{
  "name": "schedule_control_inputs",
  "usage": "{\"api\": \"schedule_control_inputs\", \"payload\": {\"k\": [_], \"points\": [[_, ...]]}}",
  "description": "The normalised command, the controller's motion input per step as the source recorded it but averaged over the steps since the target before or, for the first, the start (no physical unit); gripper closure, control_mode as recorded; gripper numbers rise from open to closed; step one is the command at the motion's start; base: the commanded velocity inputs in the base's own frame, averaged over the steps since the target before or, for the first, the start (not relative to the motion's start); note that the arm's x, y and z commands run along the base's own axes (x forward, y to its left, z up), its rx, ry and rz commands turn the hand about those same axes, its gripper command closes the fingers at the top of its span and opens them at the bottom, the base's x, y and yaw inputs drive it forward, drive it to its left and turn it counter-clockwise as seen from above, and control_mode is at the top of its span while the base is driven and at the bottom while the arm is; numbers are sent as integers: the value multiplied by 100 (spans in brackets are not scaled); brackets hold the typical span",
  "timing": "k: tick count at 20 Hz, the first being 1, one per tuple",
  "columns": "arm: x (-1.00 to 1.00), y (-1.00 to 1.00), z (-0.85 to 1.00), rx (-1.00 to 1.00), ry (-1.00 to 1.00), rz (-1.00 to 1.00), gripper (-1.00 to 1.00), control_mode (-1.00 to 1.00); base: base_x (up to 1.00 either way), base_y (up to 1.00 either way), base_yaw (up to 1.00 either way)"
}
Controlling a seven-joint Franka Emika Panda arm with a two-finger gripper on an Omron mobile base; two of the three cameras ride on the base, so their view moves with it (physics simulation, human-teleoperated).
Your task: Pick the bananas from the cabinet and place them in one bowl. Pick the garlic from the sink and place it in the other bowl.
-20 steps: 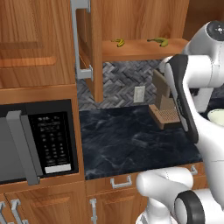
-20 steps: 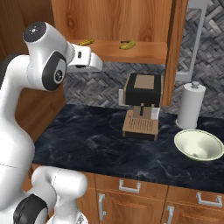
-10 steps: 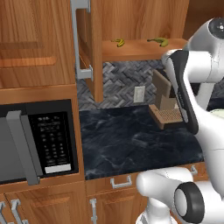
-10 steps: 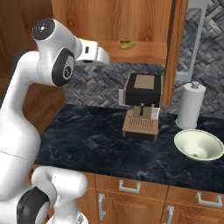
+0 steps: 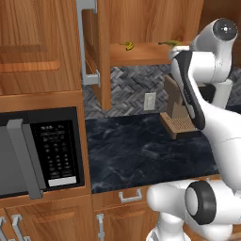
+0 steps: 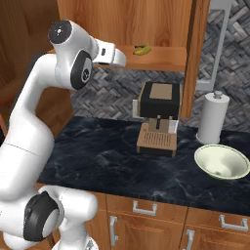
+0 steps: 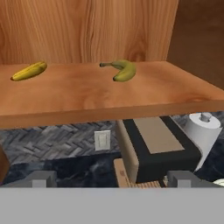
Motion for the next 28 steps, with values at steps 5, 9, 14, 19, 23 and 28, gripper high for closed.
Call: {"api": "schedule_control_inputs", "payload": {"k": [5,9,14,19,23,28], "points": [[57,-16,11,0,0,-1,-100,-100,0,0,0],[51,-27,0,0,0,0,-100,-100,0,0,0],[49,-23,0,0,0,0,-100,-100,0,0,0],[52,-13,0,0,0,0,-100,-100,0,0,0],[50,-13,0,0,0,0,-100,-100,0,0,0],[45,-14,0,0,0,0,-100,-100,0,0,0]]}}
